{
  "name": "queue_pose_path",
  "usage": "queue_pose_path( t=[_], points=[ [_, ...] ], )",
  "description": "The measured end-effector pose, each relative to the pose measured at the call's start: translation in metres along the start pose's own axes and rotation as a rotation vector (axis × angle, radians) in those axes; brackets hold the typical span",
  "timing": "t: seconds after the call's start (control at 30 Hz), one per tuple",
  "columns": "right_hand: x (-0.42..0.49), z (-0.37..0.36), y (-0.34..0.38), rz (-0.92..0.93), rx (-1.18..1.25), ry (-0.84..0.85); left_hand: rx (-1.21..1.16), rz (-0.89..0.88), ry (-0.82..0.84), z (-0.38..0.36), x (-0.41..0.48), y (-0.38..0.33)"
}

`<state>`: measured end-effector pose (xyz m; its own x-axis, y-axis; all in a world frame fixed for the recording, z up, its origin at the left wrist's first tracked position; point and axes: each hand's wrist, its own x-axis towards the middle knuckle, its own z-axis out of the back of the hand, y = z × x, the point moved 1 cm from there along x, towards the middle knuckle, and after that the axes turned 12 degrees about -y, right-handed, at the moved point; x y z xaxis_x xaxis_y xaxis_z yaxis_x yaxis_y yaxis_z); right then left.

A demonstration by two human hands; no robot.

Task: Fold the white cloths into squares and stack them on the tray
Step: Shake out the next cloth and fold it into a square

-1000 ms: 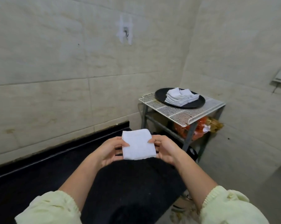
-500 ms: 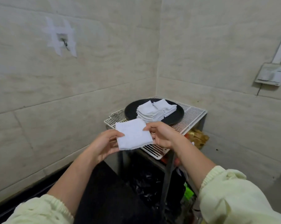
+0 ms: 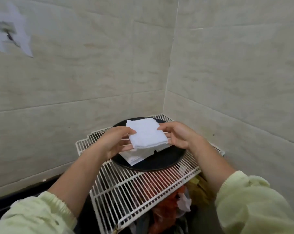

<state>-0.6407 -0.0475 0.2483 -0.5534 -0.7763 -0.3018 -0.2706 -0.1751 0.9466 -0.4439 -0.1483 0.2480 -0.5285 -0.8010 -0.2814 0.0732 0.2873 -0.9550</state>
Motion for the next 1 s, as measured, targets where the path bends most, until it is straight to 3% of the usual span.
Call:
queue_pose_path(
  t=[0.23,0.5,1.0],
  points=[
    [0.066,0.061,0.032,0.005,-0.05,-0.021,0.018,-0.025,-0.085,-0.074,0.053,-0.016],
    [0.118,0.099,0.021,0.01,-0.117,-0.111,0.06,-0.012,-0.214,-0.123,0.095,-0.003],
    [0.143,0.089,-0.001,0.094,-0.333,-0.145,0.4,-0.063,-0.409,-0.125,0.114,0.015]
  ],
)
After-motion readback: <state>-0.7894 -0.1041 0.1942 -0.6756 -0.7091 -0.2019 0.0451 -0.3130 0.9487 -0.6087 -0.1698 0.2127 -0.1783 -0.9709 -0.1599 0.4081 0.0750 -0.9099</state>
